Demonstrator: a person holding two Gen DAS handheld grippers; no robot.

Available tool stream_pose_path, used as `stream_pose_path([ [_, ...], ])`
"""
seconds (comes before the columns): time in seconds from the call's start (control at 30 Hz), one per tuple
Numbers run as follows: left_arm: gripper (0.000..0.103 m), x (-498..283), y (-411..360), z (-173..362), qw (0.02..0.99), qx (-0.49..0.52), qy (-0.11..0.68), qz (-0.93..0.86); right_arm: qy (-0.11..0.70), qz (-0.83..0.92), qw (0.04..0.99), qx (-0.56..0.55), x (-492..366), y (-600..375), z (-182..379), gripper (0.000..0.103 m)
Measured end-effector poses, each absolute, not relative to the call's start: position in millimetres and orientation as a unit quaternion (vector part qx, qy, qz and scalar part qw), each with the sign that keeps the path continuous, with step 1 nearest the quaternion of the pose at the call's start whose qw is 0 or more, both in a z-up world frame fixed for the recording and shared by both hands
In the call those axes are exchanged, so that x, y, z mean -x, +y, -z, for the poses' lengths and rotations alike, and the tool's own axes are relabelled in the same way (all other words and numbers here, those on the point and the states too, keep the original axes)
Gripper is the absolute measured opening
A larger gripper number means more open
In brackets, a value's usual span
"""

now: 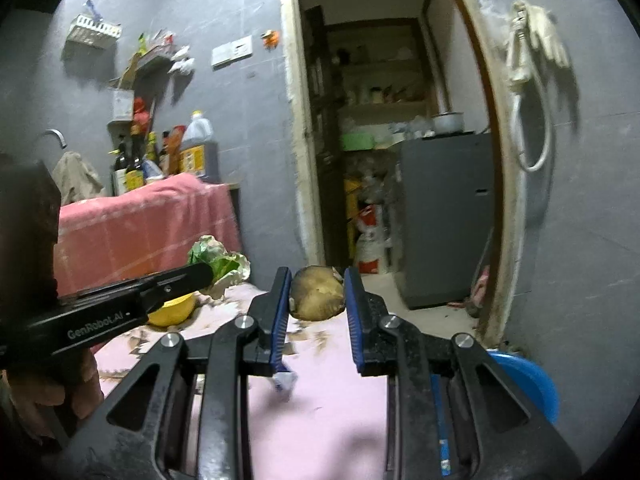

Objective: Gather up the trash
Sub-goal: 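Carry both peels over the blue bucket, then open both tools to drop the peels into the blue bucket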

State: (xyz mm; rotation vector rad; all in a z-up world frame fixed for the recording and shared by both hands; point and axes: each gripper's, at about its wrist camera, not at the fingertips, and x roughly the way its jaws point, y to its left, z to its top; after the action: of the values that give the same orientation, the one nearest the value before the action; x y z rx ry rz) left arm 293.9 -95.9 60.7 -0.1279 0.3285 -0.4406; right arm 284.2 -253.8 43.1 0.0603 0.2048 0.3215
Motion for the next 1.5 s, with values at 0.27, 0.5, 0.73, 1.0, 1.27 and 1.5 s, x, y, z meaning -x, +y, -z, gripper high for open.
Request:
stream_pose_path([
  [0.27, 0.007, -308.3, -144.7, -55.7, 0.95, 0.029, 0.175, 0.257, 0.102, -0.108, 0.988, -0.042, -286.6, -299.6, -38.6, 0.034],
  [0.5, 0.007, -325.2, -182.9, -36.7, 0.939, 0.0, 0.212, 0.27, 0.122, -0.076, 0.988, -0.062, -293.9, -336.9, -19.2, 0.034],
  [0.73, 0.007, -349.5, -213.5, -11.7, 0.923, -0.012, 0.261, 0.282, 0.151, -0.06, 0.983, -0.084, -309.4, -363.3, 7.3, 0.034],
  [1.0, 0.007, -374.2, -238.2, 25.9, 0.903, -0.02, 0.325, 0.282, 0.189, -0.048, 0.975, -0.111, -330.1, -385.2, 38.9, 0.035],
  [1.27, 0.01, -394.3, -247.6, 52.7, 0.886, -0.02, 0.373, 0.275, 0.222, -0.038, 0.966, -0.126, -342.9, -395.6, 62.6, 0.036],
  [1.5, 0.025, -403.7, -247.4, 64.8, 0.882, -0.014, 0.388, 0.267, 0.237, -0.027, 0.961, -0.14, -348.0, -403.9, 73.6, 0.038],
])
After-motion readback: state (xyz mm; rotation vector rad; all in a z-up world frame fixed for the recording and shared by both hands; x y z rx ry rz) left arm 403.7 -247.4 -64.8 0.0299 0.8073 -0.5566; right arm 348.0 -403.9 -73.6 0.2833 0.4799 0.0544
